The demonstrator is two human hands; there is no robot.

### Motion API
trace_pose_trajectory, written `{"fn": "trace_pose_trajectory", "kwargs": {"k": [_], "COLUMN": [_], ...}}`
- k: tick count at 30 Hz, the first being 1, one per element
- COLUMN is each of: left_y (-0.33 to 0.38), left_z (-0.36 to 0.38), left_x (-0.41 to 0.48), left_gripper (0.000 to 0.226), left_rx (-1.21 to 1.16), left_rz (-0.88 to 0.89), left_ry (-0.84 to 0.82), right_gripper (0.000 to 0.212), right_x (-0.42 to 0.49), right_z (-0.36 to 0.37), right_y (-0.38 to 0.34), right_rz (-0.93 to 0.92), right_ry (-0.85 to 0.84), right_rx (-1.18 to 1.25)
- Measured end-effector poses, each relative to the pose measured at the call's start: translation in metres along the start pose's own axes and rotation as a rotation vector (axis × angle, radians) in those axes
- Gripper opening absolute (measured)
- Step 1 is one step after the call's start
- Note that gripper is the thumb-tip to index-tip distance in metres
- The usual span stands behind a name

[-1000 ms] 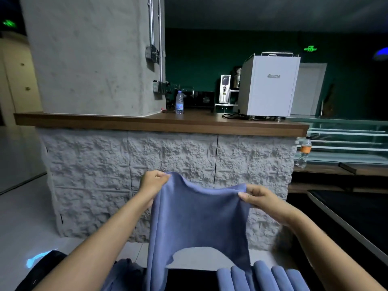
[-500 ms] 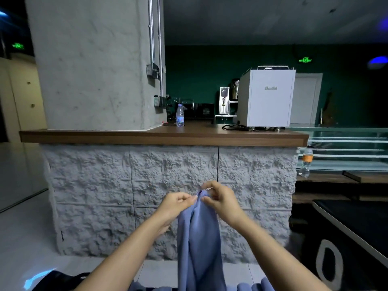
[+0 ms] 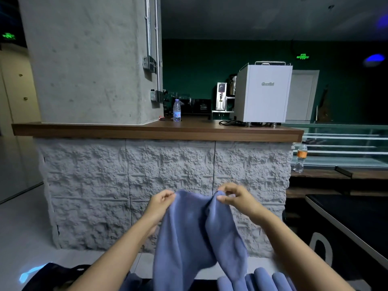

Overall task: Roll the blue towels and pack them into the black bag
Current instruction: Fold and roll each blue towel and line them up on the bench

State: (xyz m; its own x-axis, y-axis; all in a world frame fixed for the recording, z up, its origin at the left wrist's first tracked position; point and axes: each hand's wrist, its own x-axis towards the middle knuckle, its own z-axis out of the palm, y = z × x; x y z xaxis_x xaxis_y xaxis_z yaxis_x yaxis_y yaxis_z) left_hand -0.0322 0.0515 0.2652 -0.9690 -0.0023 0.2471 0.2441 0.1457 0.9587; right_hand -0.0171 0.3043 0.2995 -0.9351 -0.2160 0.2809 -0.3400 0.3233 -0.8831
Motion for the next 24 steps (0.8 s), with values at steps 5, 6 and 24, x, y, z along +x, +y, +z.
{"fn": "trace_pose_trajectory", "kwargs": {"k": [5,6,24], "left_y": [0.043,0.049,0.011], "left_z": [0.04,0.047,-0.006], "left_x": [0.008,0.007,0.001], "left_gripper": [0.019,0.017,0.02], "left_rx": [0.058,0.066,0.16], "left_rz": [0.186,0.197,0.045], "left_ry": [-0.117,-0.103,0.014], "right_gripper": [0.013,0.016,0.009], "right_x": [0.004,0.008,-0.009], "right_z": [0.024,0.028,0.0], "right_y": [-0.026,-0.027,-0.001], "right_rz": [-0.146,-0.162,-0.084], "right_ry": [-0.151,-0.109,0.022], "right_rx": [-0.126,-0.145,-0.086]}}
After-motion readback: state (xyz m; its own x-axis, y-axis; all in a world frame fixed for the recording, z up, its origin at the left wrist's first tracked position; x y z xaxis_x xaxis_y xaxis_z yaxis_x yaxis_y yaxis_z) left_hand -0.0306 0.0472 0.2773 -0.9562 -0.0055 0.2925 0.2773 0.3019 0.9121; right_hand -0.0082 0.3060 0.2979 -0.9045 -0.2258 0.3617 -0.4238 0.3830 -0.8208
